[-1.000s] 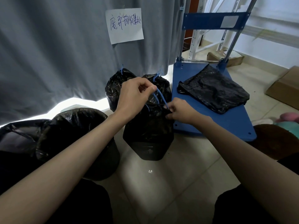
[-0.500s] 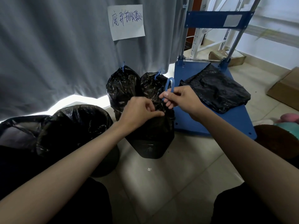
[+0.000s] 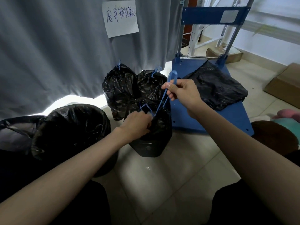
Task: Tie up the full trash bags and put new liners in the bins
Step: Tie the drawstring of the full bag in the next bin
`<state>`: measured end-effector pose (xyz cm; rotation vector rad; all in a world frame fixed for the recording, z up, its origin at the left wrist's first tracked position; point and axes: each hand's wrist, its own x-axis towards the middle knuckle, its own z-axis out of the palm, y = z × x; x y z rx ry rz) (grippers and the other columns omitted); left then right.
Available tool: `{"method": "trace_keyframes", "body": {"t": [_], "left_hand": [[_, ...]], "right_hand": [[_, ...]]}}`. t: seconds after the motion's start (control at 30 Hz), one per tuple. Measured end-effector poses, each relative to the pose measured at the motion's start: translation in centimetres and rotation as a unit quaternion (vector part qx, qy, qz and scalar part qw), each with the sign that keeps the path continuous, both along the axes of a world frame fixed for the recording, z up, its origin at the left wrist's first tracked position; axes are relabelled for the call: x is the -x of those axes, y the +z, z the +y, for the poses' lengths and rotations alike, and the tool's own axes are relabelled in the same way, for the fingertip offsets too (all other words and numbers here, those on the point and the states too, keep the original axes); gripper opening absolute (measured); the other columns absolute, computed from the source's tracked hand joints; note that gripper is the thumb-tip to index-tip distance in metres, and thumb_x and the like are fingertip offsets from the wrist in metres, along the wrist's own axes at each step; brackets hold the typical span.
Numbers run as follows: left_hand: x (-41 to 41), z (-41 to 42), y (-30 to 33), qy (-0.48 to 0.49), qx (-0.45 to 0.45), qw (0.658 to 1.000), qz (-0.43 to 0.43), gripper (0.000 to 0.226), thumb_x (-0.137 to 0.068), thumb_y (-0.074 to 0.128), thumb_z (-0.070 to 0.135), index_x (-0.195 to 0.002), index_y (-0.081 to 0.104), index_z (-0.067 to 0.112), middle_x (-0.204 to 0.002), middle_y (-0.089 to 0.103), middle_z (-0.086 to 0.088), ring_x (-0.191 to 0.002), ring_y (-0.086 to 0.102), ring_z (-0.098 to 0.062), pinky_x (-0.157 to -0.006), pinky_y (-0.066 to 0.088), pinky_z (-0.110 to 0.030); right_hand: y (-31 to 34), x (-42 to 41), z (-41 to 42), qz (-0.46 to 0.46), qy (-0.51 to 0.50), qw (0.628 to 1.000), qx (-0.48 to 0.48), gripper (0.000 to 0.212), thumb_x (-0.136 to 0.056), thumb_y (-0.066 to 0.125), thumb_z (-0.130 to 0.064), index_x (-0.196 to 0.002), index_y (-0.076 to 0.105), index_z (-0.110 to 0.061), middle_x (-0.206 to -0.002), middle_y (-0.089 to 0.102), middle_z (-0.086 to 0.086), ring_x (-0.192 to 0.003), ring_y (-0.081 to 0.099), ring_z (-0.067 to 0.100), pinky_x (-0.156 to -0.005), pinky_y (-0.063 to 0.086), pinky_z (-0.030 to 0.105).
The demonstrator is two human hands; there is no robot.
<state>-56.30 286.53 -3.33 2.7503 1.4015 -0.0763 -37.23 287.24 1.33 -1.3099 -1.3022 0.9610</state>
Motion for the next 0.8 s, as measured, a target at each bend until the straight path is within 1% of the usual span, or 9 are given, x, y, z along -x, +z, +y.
{"method": "trace_keyframes", "body": {"t": [0.07, 0.17, 0.23, 0.3, 0.4, 0.57, 0.67, 0.73, 0.8], "left_hand": [[0.6, 0.9, 1.0, 0.017, 0.036, 0.999, -0.009, 0.034, -0.076, 0.073, 0.049, -0.06, 0.059, 0.022, -0.063, 0.054, 0.008, -0.078, 0.065, -0.02, -0.061, 0.039, -0.027], [1.5, 2.0, 3.1, 0.088, 0.099, 0.978, -0.162, 0.04, -0.058, 0.078, 0.065, -0.066, 0.072, 0.027, -0.064, 0.068, 0.011, -0.064, 0.064, -0.005, -0.061, 0.051, -0.025], [1.4, 2.2, 4.2, 0.119, 0.082, 0.944, -0.298, 0.039, -0.056, 0.082, 0.06, -0.073, 0.072, 0.026, -0.063, 0.068, 0.01, -0.057, 0.06, 0.001, -0.058, 0.048, -0.016], [0.9, 2.1, 4.9, 0.106, 0.062, 0.911, -0.393, 0.034, -0.061, 0.085, 0.05, -0.079, 0.073, 0.024, -0.063, 0.065, 0.004, -0.053, 0.052, 0.001, -0.054, 0.04, -0.01], [0.0, 1.6, 5.6, 0.06, 0.055, 0.908, -0.41, 0.019, -0.073, 0.082, 0.038, -0.079, 0.073, 0.023, -0.064, 0.063, -0.003, -0.055, 0.047, -0.002, -0.055, 0.037, -0.014], [0.4, 1.8, 5.6, 0.087, 0.034, 0.903, -0.418, 0.01, -0.078, 0.079, 0.024, -0.083, 0.076, 0.016, -0.063, 0.062, 0.006, -0.054, 0.048, 0.001, -0.054, 0.039, -0.01], [0.8, 2.0, 5.9, 0.111, 0.027, 0.893, -0.434, 0.01, -0.079, 0.078, 0.025, -0.078, 0.074, 0.016, -0.067, 0.067, 0.003, -0.058, 0.058, -0.006, -0.06, 0.051, -0.021], [0.8, 2.0, 6.2, 0.108, 0.024, 0.892, -0.438, 0.011, -0.079, 0.078, 0.026, -0.076, 0.073, 0.016, -0.067, 0.069, 0.001, -0.059, 0.063, -0.012, -0.06, 0.054, -0.022], [0.8, 2.0, 6.5, 0.109, 0.024, 0.887, -0.448, 0.014, -0.08, 0.078, 0.026, -0.073, 0.071, 0.016, -0.065, 0.07, 0.0, -0.056, 0.065, -0.012, -0.055, 0.053, -0.02]], "right_hand": [[0.2, 0.2, 0.1, 0.014, 0.022, 1.0, -0.004, 0.017, -0.096, 0.059, -0.014, -0.093, 0.074, -0.007, -0.07, 0.061, 0.005, -0.062, 0.055, 0.012, -0.061, 0.049, 0.022], [0.8, 0.5, 0.2, 0.021, 0.07, 0.997, -0.007, 0.017, -0.096, 0.06, -0.015, -0.095, 0.075, -0.007, -0.072, 0.063, 0.004, -0.064, 0.056, 0.012, -0.061, 0.05, 0.021], [1.0, 1.2, 0.0, 0.013, 0.107, 0.994, -0.015, 0.016, -0.095, 0.061, -0.014, -0.096, 0.075, -0.007, -0.074, 0.065, 0.004, -0.064, 0.056, 0.01, -0.061, 0.05, 0.021], [1.2, 2.0, 0.0, 0.01, 0.137, 0.99, -0.023, 0.015, -0.094, 0.063, -0.015, -0.096, 0.076, -0.008, -0.076, 0.067, 0.006, -0.063, 0.057, 0.008, -0.059, 0.05, 0.019], [1.4, 2.1, 0.1, 0.02, 0.164, 0.986, -0.032, 0.015, -0.092, 0.065, -0.016, -0.098, 0.076, -0.007, -0.079, 0.07, 0.011, -0.066, 0.058, 0.011, -0.059, 0.05, 0.021], [0.6, 1.2, 0.0, 0.019, 0.164, 0.986, -0.01, 0.02, -0.086, 0.072, -0.015, -0.105, 0.071, -0.009, -0.088, 0.069, 0.013, -0.072, 0.061, 0.016, -0.061, 0.052, 0.025], [-0.6, 1.0, -0.1, -0.114, 0.151, 0.981, 0.046, 0.034, -0.077, 0.08, -0.012, -0.109, 0.067, -0.014, -0.094, 0.062, 0.005, -0.069, 0.059, 0.007, -0.06, 0.053, 0.025], [-1.5, 1.3, -0.3, -0.221, 0.133, 0.965, 0.047, 0.026, -0.077, 0.079, -0.007, -0.1, 0.068, -0.013, -0.089, 0.062, 0.002, -0.063, 0.055, 0.002, -0.062, 0.051, 0.024], [-2.3, 1.8, -0.6, -0.257, 0.112, 0.96, 0.026, 0.017, -0.08, 0.072, 0.0, -0.084, 0.066, -0.015, -0.074, 0.061, -0.002, -0.058, 0.053, -0.001, -0.064, 0.048, 0.02]]}}
